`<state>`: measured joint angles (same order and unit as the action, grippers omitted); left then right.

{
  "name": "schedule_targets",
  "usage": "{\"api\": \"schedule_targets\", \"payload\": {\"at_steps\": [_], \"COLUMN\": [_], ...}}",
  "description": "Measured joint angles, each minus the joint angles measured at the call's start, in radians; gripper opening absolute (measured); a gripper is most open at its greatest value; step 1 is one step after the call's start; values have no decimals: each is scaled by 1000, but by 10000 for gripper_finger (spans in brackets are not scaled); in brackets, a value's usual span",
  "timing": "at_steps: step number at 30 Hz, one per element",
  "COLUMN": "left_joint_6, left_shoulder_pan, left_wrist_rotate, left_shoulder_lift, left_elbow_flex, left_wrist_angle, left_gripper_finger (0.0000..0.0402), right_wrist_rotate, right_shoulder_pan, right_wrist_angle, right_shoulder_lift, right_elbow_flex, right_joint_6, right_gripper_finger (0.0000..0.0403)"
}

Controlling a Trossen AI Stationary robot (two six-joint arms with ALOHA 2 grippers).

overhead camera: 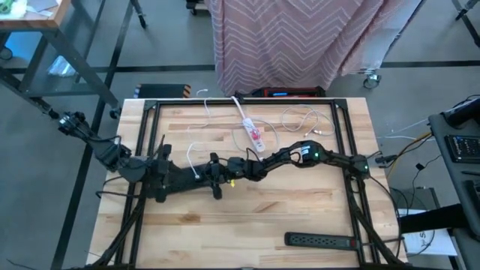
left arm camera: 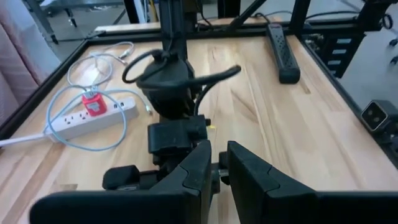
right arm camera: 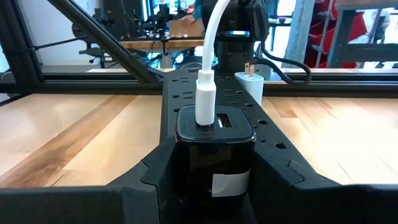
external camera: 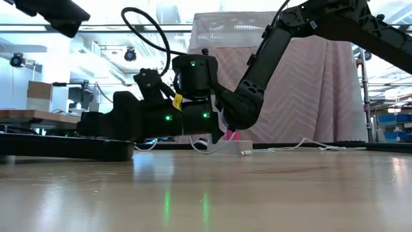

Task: Insert USB
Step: Insert the black charger adapter into the left black outlet extension

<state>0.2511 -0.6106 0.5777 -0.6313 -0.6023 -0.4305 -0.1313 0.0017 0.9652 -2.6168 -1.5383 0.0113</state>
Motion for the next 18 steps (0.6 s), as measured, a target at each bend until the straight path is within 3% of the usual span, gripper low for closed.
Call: {"api": "schedule_targets", "payload": {"at_steps": [14, 18], "left_joint_6": [1, 13], "left_shoulder_pan": [0, 0], "left_wrist_rotate": [0, -8], "left_shoulder_lift": [-25, -15], "left_elbow_flex": [9, 9], "left_wrist_angle": [2, -2], "left_gripper_finger": [39, 39], "right_wrist_rotate": [0, 18], "right_shoulder_pan": [-2, -3], "right_wrist_angle": [-25, -51], "right_shoulder_lift": [5, 41], "right_elbow_flex": [2, 6], "right_joint_6": [-74, -67], "right_gripper_finger": [136, 211]}}
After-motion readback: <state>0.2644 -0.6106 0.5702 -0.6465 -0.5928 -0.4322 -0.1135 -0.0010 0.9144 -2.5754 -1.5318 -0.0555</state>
